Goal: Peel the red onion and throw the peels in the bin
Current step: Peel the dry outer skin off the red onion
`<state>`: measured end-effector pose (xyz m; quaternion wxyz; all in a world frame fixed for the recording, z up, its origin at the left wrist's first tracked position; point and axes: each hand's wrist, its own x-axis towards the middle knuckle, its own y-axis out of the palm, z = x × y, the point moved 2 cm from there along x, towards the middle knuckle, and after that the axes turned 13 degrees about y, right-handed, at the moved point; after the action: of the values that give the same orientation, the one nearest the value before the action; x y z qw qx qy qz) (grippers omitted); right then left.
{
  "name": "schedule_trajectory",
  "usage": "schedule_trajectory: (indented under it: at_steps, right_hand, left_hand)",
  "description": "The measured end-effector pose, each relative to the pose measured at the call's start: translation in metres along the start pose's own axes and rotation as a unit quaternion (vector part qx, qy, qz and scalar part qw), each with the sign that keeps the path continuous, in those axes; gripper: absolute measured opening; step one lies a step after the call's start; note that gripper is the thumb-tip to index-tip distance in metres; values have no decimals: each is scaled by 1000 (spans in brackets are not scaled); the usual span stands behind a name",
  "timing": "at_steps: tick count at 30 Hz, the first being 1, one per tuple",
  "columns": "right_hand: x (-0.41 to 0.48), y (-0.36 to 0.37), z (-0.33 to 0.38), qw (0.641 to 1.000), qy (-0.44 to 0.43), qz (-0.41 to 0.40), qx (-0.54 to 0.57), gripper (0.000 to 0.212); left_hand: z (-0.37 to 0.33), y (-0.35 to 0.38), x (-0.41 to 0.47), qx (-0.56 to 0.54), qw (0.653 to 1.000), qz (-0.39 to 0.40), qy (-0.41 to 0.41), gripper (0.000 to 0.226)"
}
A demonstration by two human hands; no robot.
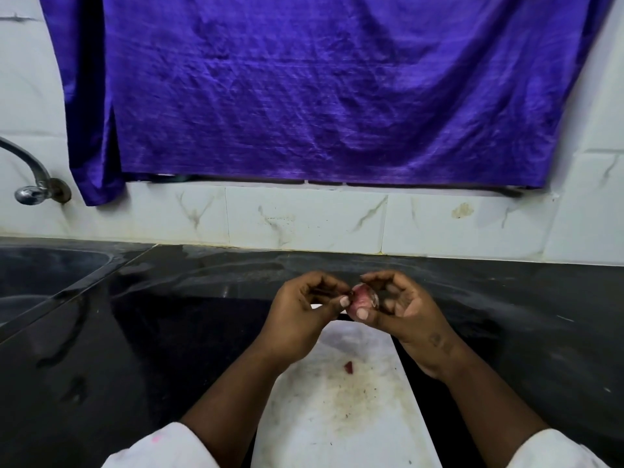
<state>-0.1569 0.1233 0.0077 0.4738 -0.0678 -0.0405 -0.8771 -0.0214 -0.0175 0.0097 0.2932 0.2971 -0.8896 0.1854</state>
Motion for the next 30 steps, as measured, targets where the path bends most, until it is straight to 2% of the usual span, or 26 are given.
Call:
schedule_trajectory:
  at_steps: [11,15,18,22,30]
  right_hand:
    - [0,2,-3,995,5,-52,-85,67]
    - [0,3,-3,999,-7,-22,-45,55]
    - [1,4,-4,998,-14,-6,-57,48]
    - [0,3,-3,996,-19,-33,-79,48]
    - [-5,8,2,989,-32,-56,-132,51]
  left_hand:
    - [1,5,-2,61,998,3,18,13]
    - [3,3,-1,21,999,-23,17,6]
    - [2,2,-1,41,999,-26,25,9]
    - [0,3,-2,89,995,-13,37,13]
    - [-2,4,-3,126,990,-38,42,7]
